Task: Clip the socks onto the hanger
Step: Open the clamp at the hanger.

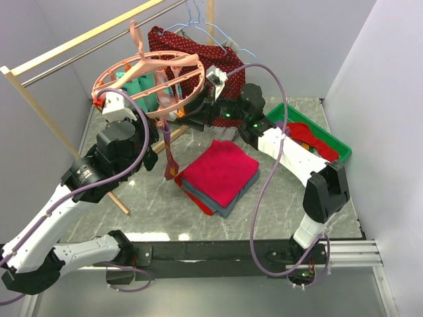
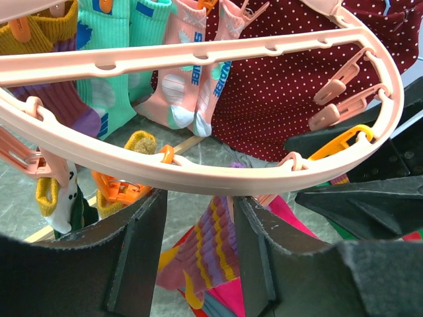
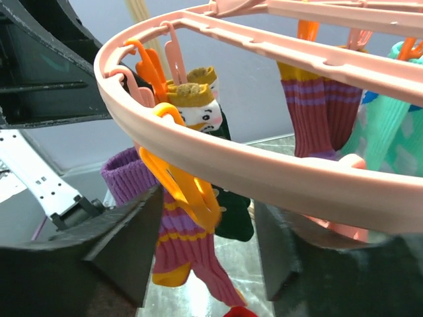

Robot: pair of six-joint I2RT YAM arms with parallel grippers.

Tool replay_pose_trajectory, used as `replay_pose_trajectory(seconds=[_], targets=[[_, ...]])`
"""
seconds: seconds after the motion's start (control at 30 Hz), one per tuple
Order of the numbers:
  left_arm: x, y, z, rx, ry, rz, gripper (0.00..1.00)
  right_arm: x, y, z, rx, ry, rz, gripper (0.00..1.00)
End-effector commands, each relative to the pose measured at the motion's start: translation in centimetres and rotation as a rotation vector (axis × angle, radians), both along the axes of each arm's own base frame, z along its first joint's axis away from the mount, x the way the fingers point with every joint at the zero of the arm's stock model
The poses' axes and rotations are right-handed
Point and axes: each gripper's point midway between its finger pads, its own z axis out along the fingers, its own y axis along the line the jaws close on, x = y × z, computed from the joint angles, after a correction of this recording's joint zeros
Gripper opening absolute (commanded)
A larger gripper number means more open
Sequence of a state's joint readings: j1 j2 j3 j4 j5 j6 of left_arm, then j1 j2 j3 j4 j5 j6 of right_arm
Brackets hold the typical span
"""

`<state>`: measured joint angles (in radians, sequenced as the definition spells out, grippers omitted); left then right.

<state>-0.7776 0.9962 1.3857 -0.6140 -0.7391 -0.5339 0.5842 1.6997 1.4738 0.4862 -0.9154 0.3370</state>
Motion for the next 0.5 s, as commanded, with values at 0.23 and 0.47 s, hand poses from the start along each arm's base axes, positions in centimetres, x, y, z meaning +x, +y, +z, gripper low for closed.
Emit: replay_pose_trajectory(seconds=[0.23,0.47], targets=[[-0.7,0.8,1.8,-0.022,-0.035,-0.006,0.50,-1.1,-0.3,3.3,0.074,-0.077,0.058,0.37],[-1.2,0.2,2.7,-0.060,-0.033,-0.049,0.52,-2.2,-0.3,3.4,0.070,-0.078,0.061,0.20]])
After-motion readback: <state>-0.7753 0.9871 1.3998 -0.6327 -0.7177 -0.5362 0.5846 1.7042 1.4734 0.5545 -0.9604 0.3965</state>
